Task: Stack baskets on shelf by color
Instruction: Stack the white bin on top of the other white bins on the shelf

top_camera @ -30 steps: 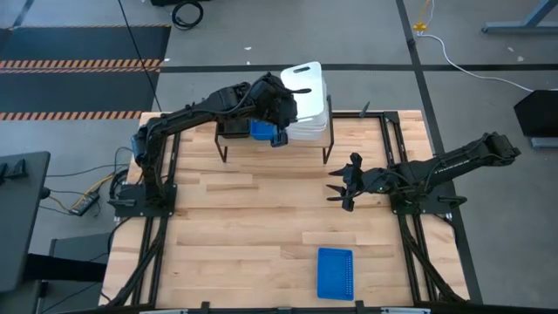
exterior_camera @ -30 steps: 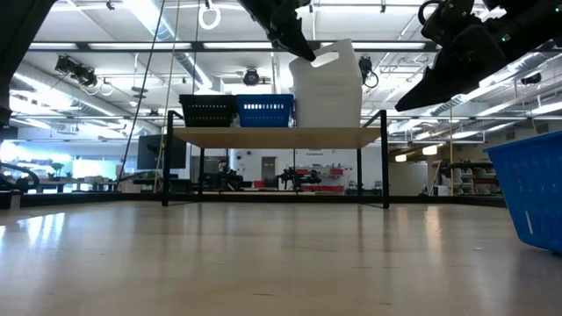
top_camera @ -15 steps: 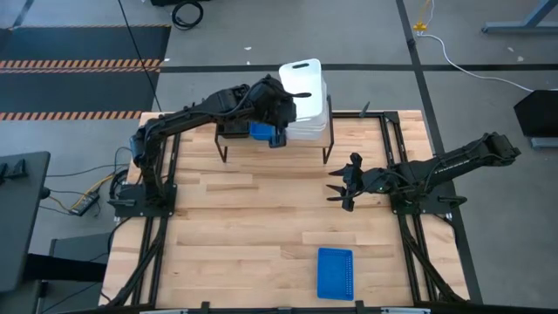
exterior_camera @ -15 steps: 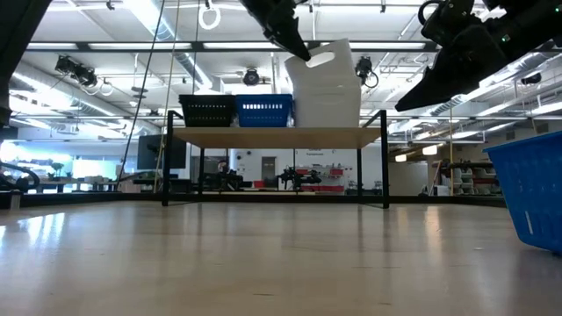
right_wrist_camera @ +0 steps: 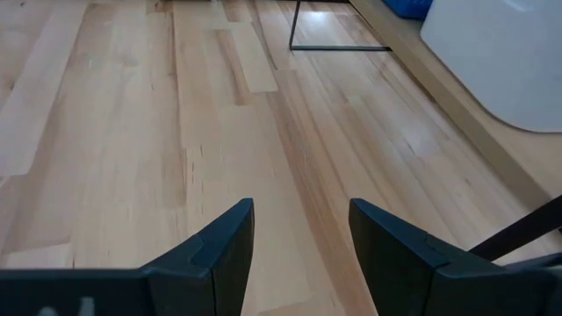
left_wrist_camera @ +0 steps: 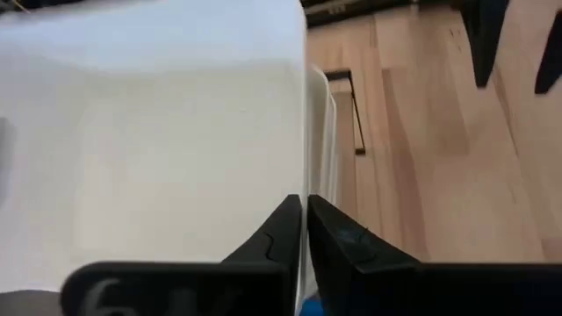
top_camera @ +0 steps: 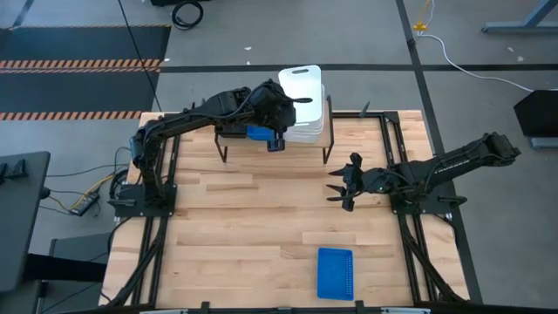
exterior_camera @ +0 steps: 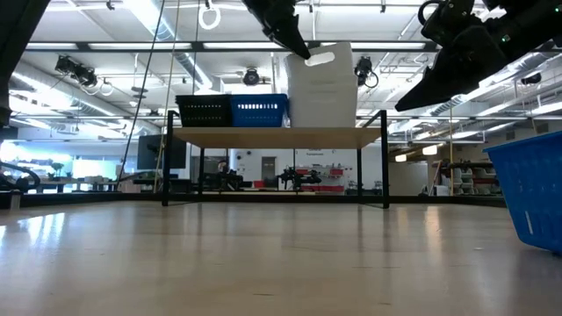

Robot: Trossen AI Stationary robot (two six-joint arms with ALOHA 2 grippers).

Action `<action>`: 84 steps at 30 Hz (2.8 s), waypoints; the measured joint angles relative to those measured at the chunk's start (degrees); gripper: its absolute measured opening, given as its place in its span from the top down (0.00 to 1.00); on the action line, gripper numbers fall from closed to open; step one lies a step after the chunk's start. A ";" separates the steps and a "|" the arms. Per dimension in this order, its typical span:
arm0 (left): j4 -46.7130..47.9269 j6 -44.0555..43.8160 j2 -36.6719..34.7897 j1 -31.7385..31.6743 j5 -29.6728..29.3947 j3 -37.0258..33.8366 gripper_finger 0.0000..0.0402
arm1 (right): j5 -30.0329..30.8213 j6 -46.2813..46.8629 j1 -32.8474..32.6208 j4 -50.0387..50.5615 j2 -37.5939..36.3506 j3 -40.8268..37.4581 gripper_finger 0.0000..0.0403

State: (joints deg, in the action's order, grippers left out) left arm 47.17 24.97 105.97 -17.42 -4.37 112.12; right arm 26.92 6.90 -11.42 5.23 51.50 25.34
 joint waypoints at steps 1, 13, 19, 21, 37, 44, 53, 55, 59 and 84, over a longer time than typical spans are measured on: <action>-0.72 0.01 0.00 0.04 -0.02 0.00 0.92 | 0.00 0.00 0.00 0.01 0.01 0.00 0.52; -4.95 0.04 0.00 0.55 -0.12 0.02 0.80 | 0.00 0.00 0.00 0.94 -0.01 0.00 0.52; -2.28 -0.33 -0.02 1.00 -2.04 0.02 0.79 | -0.01 0.39 0.00 1.09 0.00 0.00 0.52; 0.35 -0.33 -0.39 1.00 -4.80 0.02 0.80 | -0.02 0.39 0.00 1.11 0.01 0.00 0.52; 10.01 -3.16 -1.31 0.84 -12.28 0.11 0.81 | -0.02 0.48 0.00 1.33 0.01 0.00 0.52; 9.42 -3.55 -4.19 0.82 -13.68 0.00 0.84 | 0.00 0.63 0.00 1.73 0.01 0.01 0.52; 13.88 -7.90 -4.65 0.83 -13.81 0.00 0.84 | -0.02 0.87 0.00 1.74 0.01 0.01 0.52; 15.81 -8.42 -3.91 0.82 -13.81 0.00 0.85 | -0.01 0.87 0.00 1.68 0.00 0.01 0.52; 16.17 -9.41 -2.20 0.55 -13.02 -0.02 0.86 | -0.02 0.87 0.00 1.16 0.01 0.00 0.52; 6.73 -4.82 1.95 1.32 -4.79 -0.02 0.88 | -0.02 0.63 0.00 1.09 0.01 0.00 0.52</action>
State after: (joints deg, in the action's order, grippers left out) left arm 53.91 20.15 107.92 -16.10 -9.17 112.09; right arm 26.89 7.53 -11.42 6.33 51.51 25.34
